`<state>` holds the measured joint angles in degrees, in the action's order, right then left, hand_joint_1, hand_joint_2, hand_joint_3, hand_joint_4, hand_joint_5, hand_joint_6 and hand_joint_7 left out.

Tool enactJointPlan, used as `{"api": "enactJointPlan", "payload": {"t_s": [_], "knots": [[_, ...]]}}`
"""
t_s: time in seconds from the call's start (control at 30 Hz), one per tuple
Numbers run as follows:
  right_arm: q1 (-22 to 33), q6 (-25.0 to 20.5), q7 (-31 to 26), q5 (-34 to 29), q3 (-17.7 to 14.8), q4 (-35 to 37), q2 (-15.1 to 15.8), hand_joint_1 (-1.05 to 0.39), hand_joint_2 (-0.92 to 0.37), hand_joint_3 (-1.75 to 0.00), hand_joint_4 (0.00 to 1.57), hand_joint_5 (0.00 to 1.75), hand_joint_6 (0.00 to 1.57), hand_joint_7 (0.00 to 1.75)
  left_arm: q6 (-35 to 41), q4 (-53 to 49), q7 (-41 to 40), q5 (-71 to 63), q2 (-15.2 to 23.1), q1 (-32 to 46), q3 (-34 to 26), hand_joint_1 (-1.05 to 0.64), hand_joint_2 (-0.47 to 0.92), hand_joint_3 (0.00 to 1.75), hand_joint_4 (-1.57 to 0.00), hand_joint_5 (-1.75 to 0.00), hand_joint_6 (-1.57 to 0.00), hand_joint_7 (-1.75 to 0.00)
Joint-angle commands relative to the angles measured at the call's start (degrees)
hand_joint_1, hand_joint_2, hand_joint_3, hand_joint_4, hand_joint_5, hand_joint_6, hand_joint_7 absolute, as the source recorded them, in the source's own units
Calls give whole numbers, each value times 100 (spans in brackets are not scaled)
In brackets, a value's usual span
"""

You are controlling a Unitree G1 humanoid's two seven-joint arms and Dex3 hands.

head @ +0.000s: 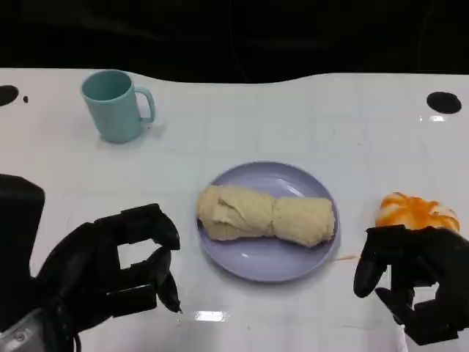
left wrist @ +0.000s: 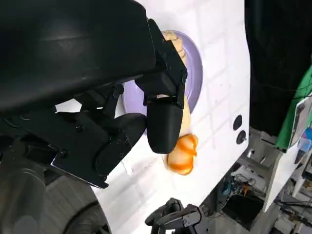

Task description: Grasp the towel on the left side of the plate with the left hand and place it into the plate.

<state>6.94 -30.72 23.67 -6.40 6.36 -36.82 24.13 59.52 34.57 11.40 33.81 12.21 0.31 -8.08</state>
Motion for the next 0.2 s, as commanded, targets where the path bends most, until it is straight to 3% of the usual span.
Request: {"api": "enactJointPlan", "payload": {"t_s": [0.03, 0.2], "knots": [[40, 123, 2, 33, -57, 60, 65, 2, -56, -110, 72, 173, 70, 142, -236, -111, 120, -132, 235, -26, 130, -11, 62, 125, -83, -175, -65, -175], [66, 183, -6, 72, -91, 88, 40, 3, -57, -109, 72, 174, 70, 144, -310, -147, 102, -99, 285, -37, 179, -12, 57, 131, -84, -175, -66, -175]]}}
